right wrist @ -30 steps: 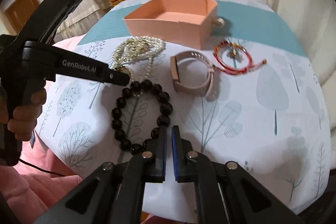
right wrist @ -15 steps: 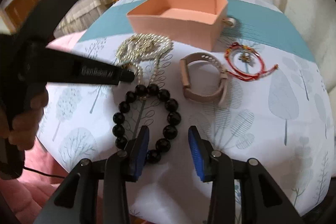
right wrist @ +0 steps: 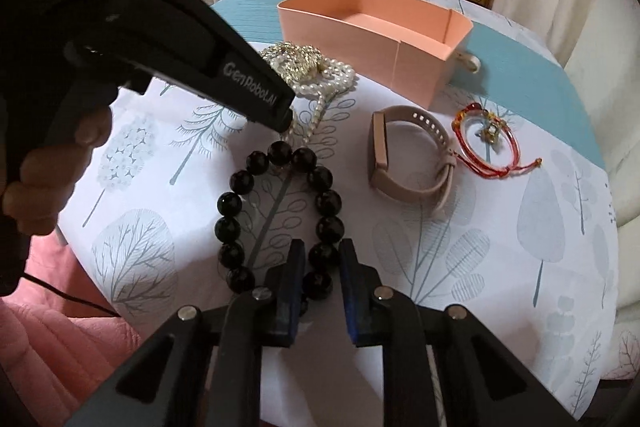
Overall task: Organize jewelry
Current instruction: 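Close the right tool on the black bead bracelet and lift it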
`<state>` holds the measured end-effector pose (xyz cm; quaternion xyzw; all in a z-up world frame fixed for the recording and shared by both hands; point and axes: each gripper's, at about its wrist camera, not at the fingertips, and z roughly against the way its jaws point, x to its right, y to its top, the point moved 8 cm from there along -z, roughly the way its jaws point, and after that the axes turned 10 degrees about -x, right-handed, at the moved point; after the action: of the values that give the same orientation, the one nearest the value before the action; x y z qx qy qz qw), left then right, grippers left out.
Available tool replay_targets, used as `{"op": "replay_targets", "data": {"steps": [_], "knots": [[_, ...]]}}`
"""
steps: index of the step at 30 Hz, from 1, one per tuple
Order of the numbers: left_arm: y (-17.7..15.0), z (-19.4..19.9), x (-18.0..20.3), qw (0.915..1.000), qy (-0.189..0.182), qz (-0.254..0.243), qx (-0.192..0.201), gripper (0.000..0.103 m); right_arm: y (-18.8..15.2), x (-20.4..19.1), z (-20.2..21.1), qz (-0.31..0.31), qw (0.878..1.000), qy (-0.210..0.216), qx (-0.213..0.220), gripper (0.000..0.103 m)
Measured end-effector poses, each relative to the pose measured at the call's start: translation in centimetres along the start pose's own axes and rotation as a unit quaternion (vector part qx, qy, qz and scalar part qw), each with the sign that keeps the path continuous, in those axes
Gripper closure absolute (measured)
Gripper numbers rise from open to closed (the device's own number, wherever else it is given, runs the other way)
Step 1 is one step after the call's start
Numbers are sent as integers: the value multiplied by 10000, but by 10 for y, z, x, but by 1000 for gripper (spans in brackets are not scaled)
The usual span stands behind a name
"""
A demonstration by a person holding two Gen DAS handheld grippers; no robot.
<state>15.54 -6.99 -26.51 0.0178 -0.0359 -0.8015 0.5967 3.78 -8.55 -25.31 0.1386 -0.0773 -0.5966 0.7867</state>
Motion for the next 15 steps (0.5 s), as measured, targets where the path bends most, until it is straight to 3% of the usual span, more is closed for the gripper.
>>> {"op": "replay_targets", "data": {"steps": [7,15], "knots": [[7,0,-3,9994,-292,165,114,88,-11,7,3,-193,9997,86,-120,88],[-14,-1,-21,9989,-399,241,9,88,-14,18,7,-725,9957,516,-237,88]]}}
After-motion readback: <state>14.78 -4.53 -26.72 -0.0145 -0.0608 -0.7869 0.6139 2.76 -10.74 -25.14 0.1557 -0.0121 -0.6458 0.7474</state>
